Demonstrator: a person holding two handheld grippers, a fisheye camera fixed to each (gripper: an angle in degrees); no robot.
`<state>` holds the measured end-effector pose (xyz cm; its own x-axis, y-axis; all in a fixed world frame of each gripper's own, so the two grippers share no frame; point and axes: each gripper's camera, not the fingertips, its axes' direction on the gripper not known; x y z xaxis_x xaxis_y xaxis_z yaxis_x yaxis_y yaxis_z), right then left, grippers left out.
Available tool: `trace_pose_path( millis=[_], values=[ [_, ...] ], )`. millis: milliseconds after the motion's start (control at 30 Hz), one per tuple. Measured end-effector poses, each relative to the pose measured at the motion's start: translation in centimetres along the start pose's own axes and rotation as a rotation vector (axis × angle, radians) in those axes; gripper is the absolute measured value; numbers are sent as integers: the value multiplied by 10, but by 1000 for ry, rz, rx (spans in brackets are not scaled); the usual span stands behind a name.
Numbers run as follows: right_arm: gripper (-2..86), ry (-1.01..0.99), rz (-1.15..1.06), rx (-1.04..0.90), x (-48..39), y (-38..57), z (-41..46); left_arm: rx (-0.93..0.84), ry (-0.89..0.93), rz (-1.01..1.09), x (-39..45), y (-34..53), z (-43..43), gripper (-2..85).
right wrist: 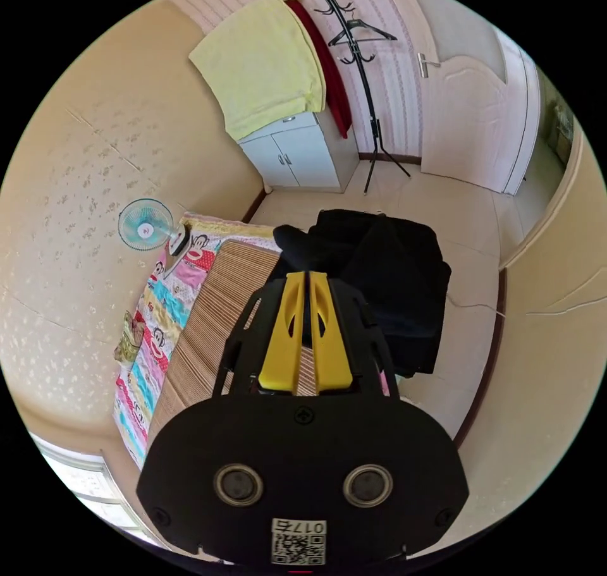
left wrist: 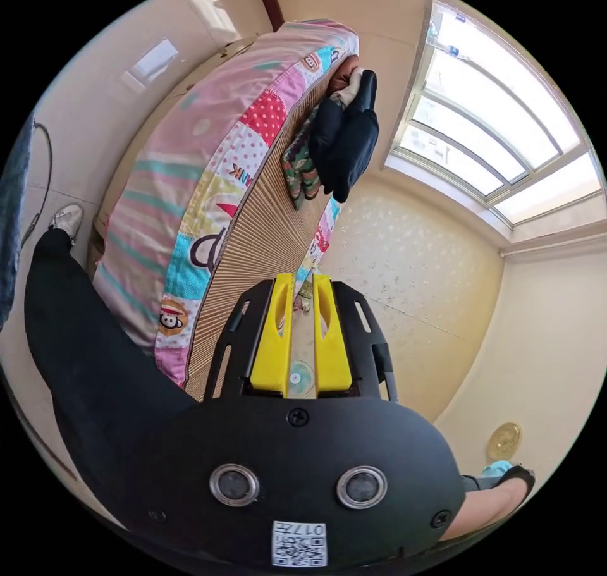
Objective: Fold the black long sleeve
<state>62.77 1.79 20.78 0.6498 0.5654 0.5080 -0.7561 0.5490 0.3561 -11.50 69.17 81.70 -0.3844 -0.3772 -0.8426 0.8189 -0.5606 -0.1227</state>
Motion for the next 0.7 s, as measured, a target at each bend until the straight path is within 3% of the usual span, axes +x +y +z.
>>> trace_pose_path(
  millis=[133, 333, 400, 500, 567, 633, 700],
  values=[
    [4, -44, 12, 32, 14, -8, -30, 127, 21, -77, 2, -15, -58, 53],
    [3, -243, 178, -137, 65, 59, -25, 260, 16, -112, 38, -57, -137, 53],
    [3, -308, 320, -197, 99, 92, -18, 229, -4, -79, 64, -81, -147, 53],
    [4, -488, 799, -263, 181, 171, 0, 140, -23, -31, 95, -110, -138, 52],
    [4, -654, 1241, -174, 235, 249, 1, 69, -32, 4, 113, -123, -124, 52],
    [4, -665, 1365, -105, 259, 279, -11, -8, -52, 38, 131, -129, -106, 52],
    [4, -577, 1305, -160, 278, 275, -25, -103, -75, 64, 148, -127, -78, 52]
  ],
)
